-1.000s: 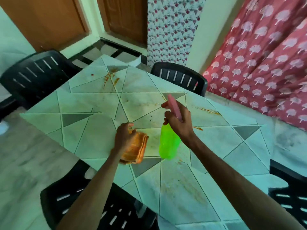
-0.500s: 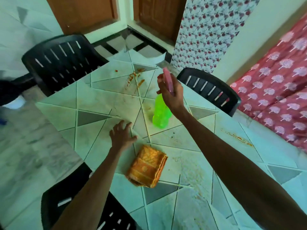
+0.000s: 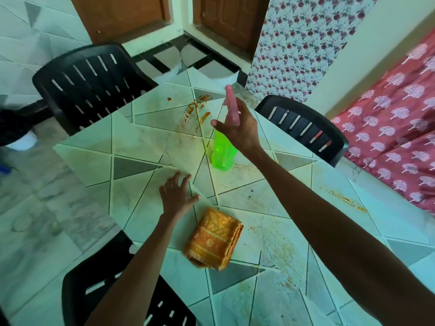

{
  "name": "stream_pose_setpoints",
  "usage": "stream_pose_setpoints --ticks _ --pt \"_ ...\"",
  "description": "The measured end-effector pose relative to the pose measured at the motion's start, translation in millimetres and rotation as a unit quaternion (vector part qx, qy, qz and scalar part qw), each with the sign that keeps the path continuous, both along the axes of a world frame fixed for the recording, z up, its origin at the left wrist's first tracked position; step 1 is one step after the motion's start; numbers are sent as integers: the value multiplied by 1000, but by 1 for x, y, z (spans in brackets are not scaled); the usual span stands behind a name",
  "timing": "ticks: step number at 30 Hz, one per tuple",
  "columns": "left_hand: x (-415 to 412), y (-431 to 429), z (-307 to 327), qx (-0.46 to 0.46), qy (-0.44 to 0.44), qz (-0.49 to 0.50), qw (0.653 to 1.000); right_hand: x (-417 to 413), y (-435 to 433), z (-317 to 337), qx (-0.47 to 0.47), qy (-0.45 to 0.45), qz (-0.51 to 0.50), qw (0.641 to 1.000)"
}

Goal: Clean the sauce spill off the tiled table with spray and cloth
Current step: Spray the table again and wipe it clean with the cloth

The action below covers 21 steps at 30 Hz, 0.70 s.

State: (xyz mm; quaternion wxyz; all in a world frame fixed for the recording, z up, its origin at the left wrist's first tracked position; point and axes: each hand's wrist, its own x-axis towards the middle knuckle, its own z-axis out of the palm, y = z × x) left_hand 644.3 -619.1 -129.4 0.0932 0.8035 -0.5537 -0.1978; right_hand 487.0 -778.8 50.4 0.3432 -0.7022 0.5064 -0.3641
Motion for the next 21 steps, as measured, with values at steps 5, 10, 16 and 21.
stream_pose_setpoints --ticks 5,10,16,21 --pt "-15 16 16 -73 58 1 996 -45 41 -28 42 65 -43 996" --pt "-47 55 28 37 48 -21 998 -95 141 -97 205 194 -46 958" --pt "-80 74 44 37 105 -33 993 -131 219 -124 199 125 -53 971" --pt "-125 91 100 -15 171 -177 969 -176 240 -102 288 -36 -72 954"
